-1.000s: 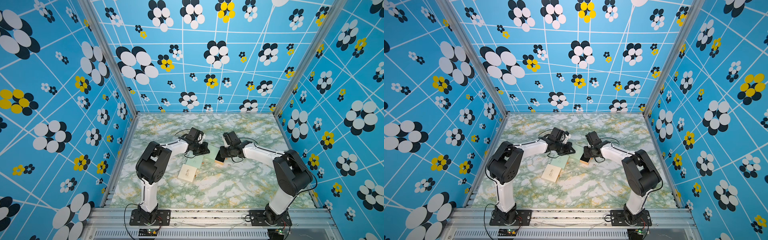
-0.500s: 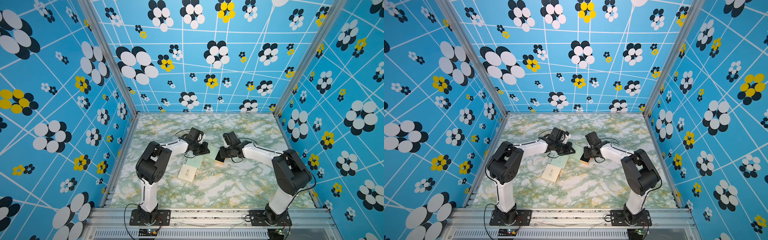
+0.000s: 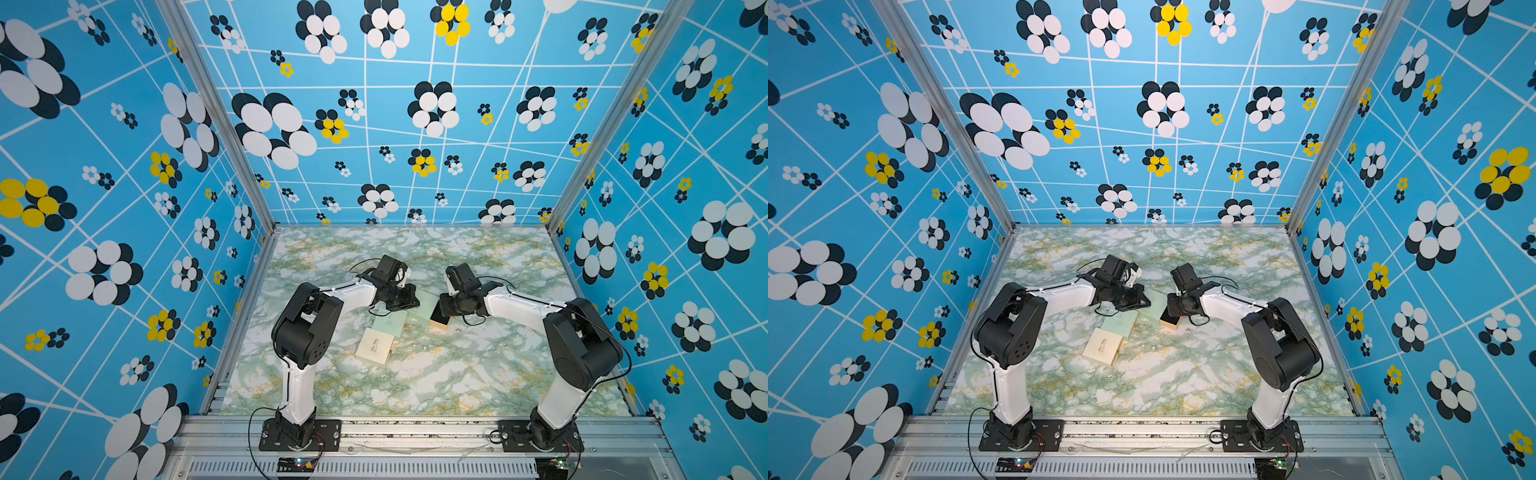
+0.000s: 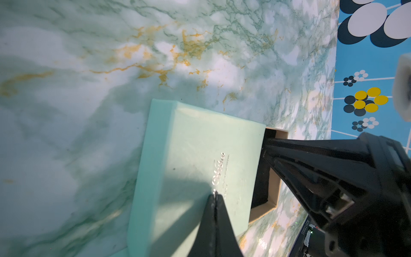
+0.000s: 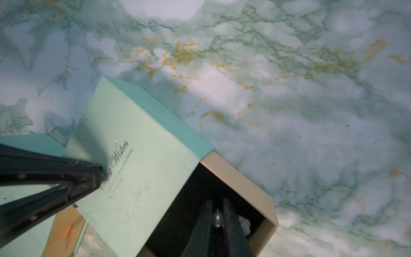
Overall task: Take out the earrings from the drawer-style jewelry box
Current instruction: Pick up the earring from the drawer.
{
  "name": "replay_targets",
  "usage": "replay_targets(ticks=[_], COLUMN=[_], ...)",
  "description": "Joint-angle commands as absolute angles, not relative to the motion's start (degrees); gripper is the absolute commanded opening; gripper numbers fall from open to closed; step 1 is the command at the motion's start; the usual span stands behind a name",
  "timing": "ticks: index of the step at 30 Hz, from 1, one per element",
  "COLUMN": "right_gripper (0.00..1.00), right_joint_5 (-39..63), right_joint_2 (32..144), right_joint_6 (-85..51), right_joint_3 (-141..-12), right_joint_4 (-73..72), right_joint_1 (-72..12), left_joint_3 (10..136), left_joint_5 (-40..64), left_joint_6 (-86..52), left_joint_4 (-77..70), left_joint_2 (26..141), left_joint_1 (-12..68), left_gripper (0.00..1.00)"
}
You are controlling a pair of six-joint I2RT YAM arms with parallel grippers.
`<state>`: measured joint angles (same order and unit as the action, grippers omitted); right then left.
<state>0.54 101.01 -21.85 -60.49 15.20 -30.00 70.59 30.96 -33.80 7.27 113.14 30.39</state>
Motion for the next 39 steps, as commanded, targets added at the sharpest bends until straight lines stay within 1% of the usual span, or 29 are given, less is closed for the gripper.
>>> replay_targets(ticks=[1, 5, 17, 33, 39], right_gripper=[0.12, 0.09, 0.07, 0.06, 0.06], right_joint_5=[-0.2, -0.4, -1.0, -2.0, -2.7], right_joint_2=[101.5, 100.9, 97.1, 95.2, 92.3], right_joint_6=[-22.0, -21.9, -22.1, -22.4, -22.7], right_joint_3=[-61.4, -61.4, -59.7, -58.3, -55.8], right_joint_4=[15.5, 15.5, 14.1, 14.1, 12.4], right_joint_1=[-30.6, -30.7, -30.7, -30.7, -30.7], left_joint_3=[68.1, 68.0, 67.8, 67.8, 67.7], left_joint_5=[27.7, 27.7, 27.7, 27.9, 28.0], left_joint_6=[-32.4, -32.5, -32.4, -32.4, -32.5], left_joint_4=[14.6, 14.6, 14.6, 14.3, 14.2], left_joint_2=[114.3, 114.2, 114.3, 114.5, 114.6], left_joint_1=[29.8, 29.7, 29.4, 29.3, 29.1], left_gripper=[0.00, 0.00, 0.00, 0.00, 0.00])
